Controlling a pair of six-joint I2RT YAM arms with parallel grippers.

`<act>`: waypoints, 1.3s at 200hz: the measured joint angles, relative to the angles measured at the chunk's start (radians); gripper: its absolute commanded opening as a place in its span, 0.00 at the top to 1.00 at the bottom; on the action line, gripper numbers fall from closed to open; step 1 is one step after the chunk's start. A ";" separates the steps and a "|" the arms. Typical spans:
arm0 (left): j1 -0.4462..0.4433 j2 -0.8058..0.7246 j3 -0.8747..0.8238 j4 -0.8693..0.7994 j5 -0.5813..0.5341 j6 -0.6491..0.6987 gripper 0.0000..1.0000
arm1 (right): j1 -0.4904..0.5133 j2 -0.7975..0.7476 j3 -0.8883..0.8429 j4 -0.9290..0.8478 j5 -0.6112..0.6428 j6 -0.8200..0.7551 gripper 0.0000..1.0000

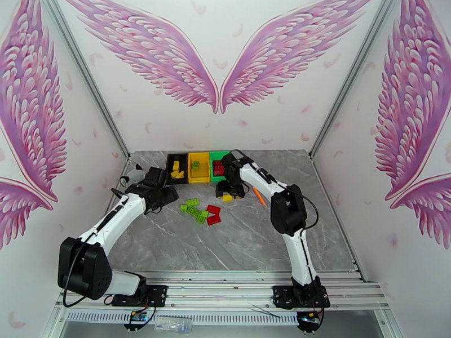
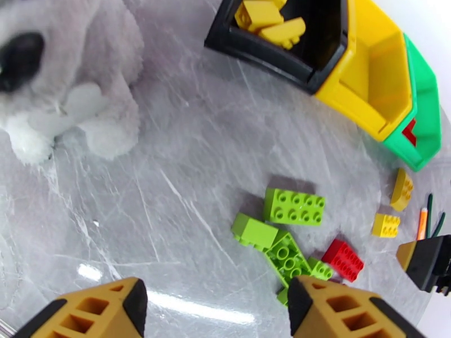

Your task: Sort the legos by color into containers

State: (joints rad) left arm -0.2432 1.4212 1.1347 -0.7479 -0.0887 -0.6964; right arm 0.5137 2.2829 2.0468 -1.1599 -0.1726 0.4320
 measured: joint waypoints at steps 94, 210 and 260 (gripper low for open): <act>0.009 0.000 0.022 0.019 0.063 -0.020 0.30 | 0.008 0.151 0.155 -0.074 0.073 -0.015 0.24; -0.015 0.050 0.028 0.043 0.136 -0.026 0.30 | 0.007 0.228 0.214 -0.080 0.100 -0.005 0.43; -0.015 0.094 0.059 0.064 0.183 -0.032 0.30 | 0.007 0.227 0.217 -0.077 0.102 0.013 0.51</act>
State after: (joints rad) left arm -0.2584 1.5154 1.1938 -0.6838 0.0944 -0.7284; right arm 0.5209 2.5095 2.2635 -1.2373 -0.0708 0.4450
